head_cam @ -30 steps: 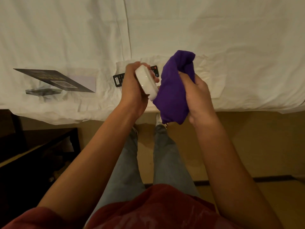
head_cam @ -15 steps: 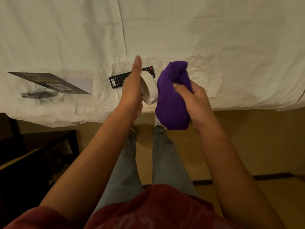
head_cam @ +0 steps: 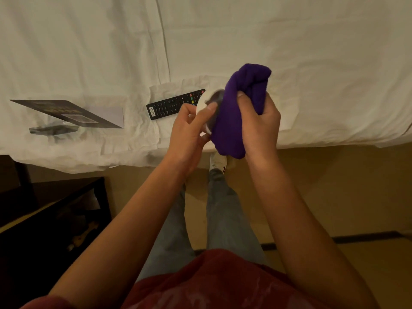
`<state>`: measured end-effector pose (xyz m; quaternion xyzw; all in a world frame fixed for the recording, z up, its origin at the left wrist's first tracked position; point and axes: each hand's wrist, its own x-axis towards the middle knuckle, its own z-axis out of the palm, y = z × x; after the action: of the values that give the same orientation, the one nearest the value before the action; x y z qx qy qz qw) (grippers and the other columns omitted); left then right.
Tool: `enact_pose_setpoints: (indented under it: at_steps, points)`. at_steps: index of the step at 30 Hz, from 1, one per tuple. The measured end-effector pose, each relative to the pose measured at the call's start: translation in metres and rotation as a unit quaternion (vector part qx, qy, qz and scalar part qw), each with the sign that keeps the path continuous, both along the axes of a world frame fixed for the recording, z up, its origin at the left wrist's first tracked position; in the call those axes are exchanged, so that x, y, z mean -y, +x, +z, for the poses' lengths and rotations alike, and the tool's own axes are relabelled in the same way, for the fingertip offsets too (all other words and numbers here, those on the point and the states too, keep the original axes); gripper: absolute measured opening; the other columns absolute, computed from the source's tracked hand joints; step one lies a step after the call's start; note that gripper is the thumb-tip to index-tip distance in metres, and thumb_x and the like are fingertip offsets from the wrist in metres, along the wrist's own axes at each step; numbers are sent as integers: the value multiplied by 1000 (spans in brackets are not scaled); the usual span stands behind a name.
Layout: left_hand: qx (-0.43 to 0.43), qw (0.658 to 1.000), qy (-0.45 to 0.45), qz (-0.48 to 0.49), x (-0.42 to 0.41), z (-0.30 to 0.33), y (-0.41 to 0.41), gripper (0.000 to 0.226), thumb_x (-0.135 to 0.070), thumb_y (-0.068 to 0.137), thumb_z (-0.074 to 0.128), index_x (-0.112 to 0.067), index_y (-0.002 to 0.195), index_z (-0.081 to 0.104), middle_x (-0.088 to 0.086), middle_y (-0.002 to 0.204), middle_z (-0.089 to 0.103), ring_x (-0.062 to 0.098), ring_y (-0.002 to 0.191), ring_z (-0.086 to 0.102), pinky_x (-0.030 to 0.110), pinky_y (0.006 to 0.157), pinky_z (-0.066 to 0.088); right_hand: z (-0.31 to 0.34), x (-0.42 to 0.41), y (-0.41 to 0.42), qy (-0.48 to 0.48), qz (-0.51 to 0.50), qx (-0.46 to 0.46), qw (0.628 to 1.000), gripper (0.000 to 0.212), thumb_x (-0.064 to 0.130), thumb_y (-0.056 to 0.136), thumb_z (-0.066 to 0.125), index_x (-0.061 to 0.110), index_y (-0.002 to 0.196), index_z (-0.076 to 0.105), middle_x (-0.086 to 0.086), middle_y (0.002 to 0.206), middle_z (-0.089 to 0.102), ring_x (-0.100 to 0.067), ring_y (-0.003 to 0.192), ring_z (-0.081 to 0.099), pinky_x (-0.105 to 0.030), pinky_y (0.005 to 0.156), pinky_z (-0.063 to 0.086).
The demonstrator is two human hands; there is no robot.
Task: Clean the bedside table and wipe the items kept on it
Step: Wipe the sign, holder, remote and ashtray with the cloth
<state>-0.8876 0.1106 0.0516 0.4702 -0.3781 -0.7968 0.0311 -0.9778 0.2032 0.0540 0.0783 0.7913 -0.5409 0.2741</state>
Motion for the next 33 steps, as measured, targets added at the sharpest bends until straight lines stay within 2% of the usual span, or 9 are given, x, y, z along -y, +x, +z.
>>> enact_pose_setpoints:
  at_steps: [3, 7, 10, 14, 18, 22, 24, 28, 33]
  points:
    - [-6, 1000, -20, -23, 4, 0, -9, 33, -41, 92, 55, -15, 112, 62, 4, 113, 68, 15, 106, 65, 33, 89, 55, -3, 6, -3, 20, 46, -34, 998, 12, 42, 93, 67, 32, 100, 66, 12, 90, 72, -3, 86, 69, -25, 80, 59]
    - [-18, 996, -47, -71, 7, -3, -19, 63, -60, 102, 32, -19, 148, 47, 5, 150, 53, 19, 140, 51, 47, 119, 39, -4, 15, 4, 63, 78, -110, 989, 16, 37, 97, 66, 24, 107, 62, 5, 95, 68, -5, 88, 65, -16, 75, 50]
    - [-23, 994, -91, -63, 7, -5, -25, 59, -57, 101, 37, -18, 143, 52, 11, 142, 59, 25, 134, 57, 51, 114, 44, 1, 16, 3, 41, 114, -84, 989, 9, 33, 98, 66, 27, 104, 63, 10, 90, 70, -3, 85, 66, -14, 74, 51]
    - [11, 996, -86, -6, 20, -14, -23, 55, -54, 98, 49, -9, 126, 65, 23, 126, 66, 37, 122, 63, 54, 110, 48, 7, 0, -10, -15, 301, 39, 953, 3, 36, 91, 71, 36, 93, 72, 15, 85, 76, -1, 80, 72, -13, 65, 52]
    - [39, 998, -46, 8, 31, -21, -20, 31, -63, 86, 61, -39, 101, 74, 7, 122, 70, 29, 116, 67, 50, 98, 58, 1, -22, -24, 67, 426, 42, 901, 12, 41, 85, 76, 30, 84, 72, 15, 78, 74, -1, 70, 69, -10, 59, 47]
    - [12, 999, -15, -29, 34, -44, -22, 47, -42, 86, 69, -19, 125, 54, 16, 133, 59, 29, 109, 71, 48, 78, 63, -11, -51, -32, 115, 302, 46, 945, 12, 39, 88, 74, 30, 95, 74, 12, 85, 76, -3, 78, 70, -27, 72, 54]
    - [44, 995, -60, -70, 27, -57, -28, 28, -31, 93, 63, -18, 117, 58, 9, 121, 62, 26, 96, 74, 49, 77, 63, -16, -62, -35, 126, 252, 54, 958, 14, 39, 88, 72, 27, 95, 74, 8, 87, 76, -8, 82, 71, -36, 77, 58]
    - [127, 950, -223, -175, 12, -82, -46, 21, -26, 101, 53, -10, 102, 66, 0, 95, 62, 15, 87, 57, 29, 70, 49, -21, -77, -40, 141, 216, 53, 965, 23, 41, 88, 70, 20, 96, 72, 0, 91, 76, -18, 88, 72, -49, 87, 60]
    - [147, 915, -256, -276, -2, -102, -78, 23, -12, 95, 57, -4, 116, 66, 5, 100, 63, 25, 94, 63, 41, 80, 56, -24, -90, -46, 142, 188, 53, 970, 21, 42, 87, 69, 23, 94, 72, 2, 88, 75, -19, 88, 71, -50, 87, 60]
